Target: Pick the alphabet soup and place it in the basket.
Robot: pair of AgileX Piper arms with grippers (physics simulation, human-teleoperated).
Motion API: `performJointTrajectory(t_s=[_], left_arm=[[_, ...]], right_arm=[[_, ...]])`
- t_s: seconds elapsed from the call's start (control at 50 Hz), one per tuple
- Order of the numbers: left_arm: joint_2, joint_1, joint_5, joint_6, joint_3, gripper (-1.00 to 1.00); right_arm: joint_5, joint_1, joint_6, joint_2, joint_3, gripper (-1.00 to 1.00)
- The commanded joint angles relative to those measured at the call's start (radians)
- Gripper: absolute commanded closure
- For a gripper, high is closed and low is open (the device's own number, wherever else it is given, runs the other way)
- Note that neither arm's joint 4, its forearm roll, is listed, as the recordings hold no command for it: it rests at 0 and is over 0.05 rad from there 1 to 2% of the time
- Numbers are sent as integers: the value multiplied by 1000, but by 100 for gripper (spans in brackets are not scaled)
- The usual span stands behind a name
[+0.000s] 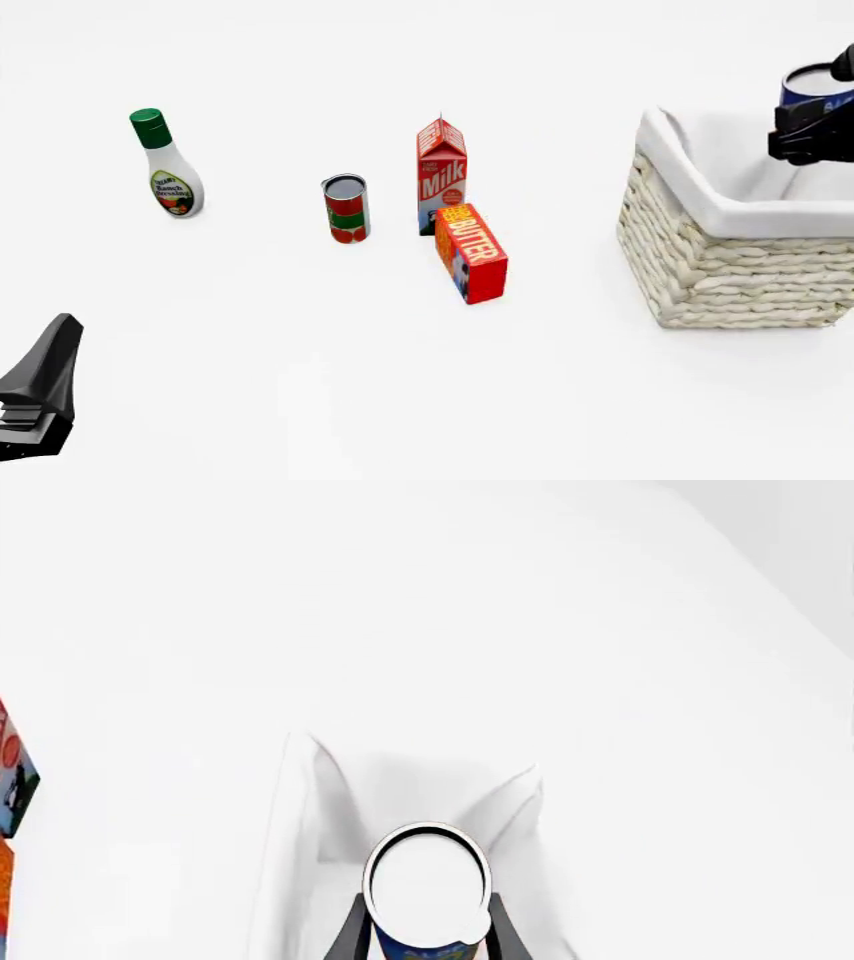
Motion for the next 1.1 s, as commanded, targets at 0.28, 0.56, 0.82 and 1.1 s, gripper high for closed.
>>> performJointTrajectory(t_s=[0.28, 0.56, 0.82, 1.1], left_arm=[[0, 0, 0, 0, 0, -100], [0, 0, 0, 0, 0, -100], [0, 0, 0, 0, 0, -100], [0, 0, 0, 0, 0, -100]], right_arm=[[59, -8, -40, 9, -30, 100], [75, 19, -47, 52, -60, 100], [58, 19, -55, 99, -64, 100], [23, 14, -57, 149, -60, 100]])
